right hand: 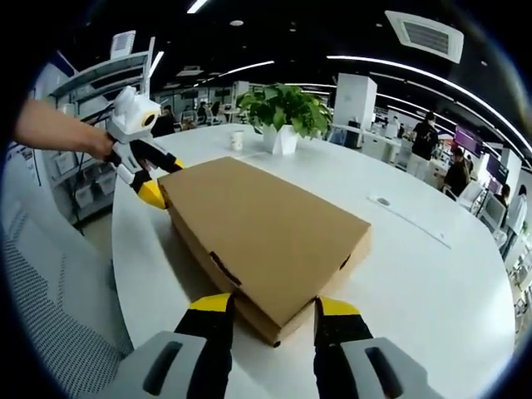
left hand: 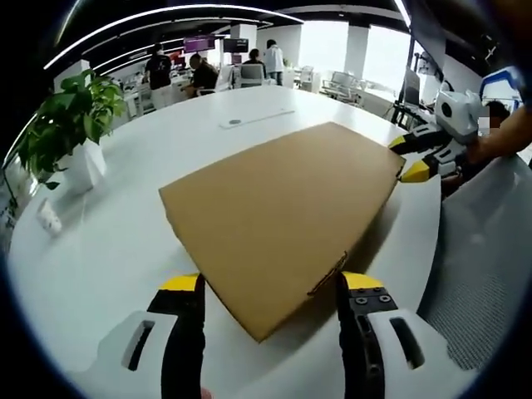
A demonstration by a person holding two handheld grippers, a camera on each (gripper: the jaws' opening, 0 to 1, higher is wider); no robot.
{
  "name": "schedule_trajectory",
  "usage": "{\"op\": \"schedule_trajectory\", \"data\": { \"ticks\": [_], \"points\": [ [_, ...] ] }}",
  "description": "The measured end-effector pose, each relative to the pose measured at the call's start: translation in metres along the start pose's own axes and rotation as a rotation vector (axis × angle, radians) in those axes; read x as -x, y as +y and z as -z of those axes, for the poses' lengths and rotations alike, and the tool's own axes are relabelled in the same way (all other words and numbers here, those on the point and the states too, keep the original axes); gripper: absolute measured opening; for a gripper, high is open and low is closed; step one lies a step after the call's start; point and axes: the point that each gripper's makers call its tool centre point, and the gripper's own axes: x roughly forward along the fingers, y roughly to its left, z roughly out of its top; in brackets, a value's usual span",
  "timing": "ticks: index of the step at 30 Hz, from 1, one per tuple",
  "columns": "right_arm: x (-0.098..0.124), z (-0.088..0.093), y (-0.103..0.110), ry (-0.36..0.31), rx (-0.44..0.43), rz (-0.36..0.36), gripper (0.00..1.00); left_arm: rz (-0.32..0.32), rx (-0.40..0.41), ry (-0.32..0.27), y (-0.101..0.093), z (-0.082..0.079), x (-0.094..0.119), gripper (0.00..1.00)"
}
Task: Operate the shoe box by opening the lid, removing the specified soft item, and placing it in the target area until the item is outside and the box remains undamaged.
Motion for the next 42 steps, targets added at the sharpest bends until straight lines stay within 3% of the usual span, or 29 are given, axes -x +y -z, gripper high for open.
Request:
{"op": "schedule_trajectory", "data": {
  "ticks": [10, 18, 24, 34, 42],
  "points": [
    [0.001, 0.0, -0.001, -0.015, -0.004, 0.007, 0.36, -0.033, 0.014, -0.038, 0.002, 0.004, 0.004, 0.55],
    [-0.002, 0.012, -0.004, 0.027, -0.014, 0.023, 0.34, -0.044, 0.04, -0.051, 0.003, 0.005, 0.003, 0.54],
    [-0.002, 0.011, 0.0, 0.039, -0.028, 0.015, 0.3, -0.05, 0.036, -0.055, 0.004, 0.005, 0.004, 0.52],
    [0.005, 0.003, 0.001, 0.051, -0.047, 0.005, 0.29, -0.061, 0.043, -0.055, 0.004, 0.0, 0.011, 0.5],
    [0.018, -0.013, 0.001, 0.025, -0.048, 0.006, 0.29, -0.056, 0.046, -0.071, 0.003, -0.011, 0.023, 0.5]
  ]
}}
